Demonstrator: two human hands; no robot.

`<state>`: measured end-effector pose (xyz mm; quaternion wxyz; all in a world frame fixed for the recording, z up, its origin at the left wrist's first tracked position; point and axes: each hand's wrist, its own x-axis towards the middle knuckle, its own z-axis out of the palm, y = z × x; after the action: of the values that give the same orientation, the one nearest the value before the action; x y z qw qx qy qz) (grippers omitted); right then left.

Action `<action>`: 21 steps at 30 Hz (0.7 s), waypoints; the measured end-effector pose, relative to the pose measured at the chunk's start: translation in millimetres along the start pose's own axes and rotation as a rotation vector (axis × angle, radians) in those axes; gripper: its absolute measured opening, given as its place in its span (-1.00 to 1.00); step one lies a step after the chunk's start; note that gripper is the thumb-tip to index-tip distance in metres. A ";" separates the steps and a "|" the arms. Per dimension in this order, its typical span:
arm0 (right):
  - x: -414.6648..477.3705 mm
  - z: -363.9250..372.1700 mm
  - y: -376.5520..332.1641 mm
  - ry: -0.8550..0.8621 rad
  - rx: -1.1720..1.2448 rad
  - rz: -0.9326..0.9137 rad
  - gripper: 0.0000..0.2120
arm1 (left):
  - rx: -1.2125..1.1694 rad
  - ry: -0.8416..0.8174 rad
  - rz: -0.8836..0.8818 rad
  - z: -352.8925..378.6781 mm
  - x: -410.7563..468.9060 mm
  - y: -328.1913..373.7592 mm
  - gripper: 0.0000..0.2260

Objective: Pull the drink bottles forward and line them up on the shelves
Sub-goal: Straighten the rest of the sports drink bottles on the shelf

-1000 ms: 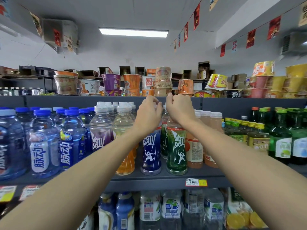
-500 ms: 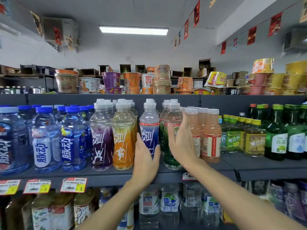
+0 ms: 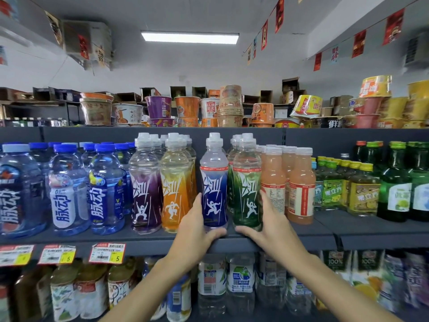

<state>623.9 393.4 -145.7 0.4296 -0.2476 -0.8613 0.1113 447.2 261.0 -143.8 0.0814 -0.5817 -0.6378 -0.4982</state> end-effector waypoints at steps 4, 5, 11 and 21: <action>5.8 -7.3 7.8 -0.081 -0.101 0.005 -0.20 | 0.023 -0.031 -0.046 -3.6 4.9 -7.3 -0.16; 6.7 -7.0 8.3 -0.085 -0.102 0.002 -0.21 | 0.037 -0.034 -0.053 -3.7 7.1 -8.3 -0.21; 9.3 -6.8 10.3 -0.102 -0.114 -0.009 -0.22 | 0.102 -0.069 -0.042 -6.3 12.5 -15.2 -0.26; 6.1 -2.4 8.3 -0.029 -0.128 0.024 -0.14 | 0.097 -0.091 -0.046 -4.7 12.4 -22.5 -0.16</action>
<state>625.5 403.6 -143.4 0.3990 -0.2834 -0.8697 0.0645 422.6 269.6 -145.1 0.0692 -0.5841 -0.6776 -0.4415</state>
